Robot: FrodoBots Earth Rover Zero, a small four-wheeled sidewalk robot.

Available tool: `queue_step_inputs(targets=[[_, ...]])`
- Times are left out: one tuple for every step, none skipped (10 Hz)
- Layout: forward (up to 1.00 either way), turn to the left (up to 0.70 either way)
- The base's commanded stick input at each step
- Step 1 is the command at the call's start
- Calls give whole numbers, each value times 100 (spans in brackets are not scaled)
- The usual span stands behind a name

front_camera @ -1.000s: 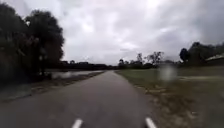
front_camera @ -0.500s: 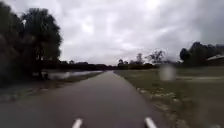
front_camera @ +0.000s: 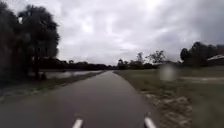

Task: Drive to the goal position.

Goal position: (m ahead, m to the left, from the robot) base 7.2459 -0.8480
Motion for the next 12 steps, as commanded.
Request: queue_step_inputs(targets=[[84,3],[84,3],[84,3],[84,3],[84,3],[84,3],[84,3],[84,3],[84,3],[84,3],[84,3],[84,3]])
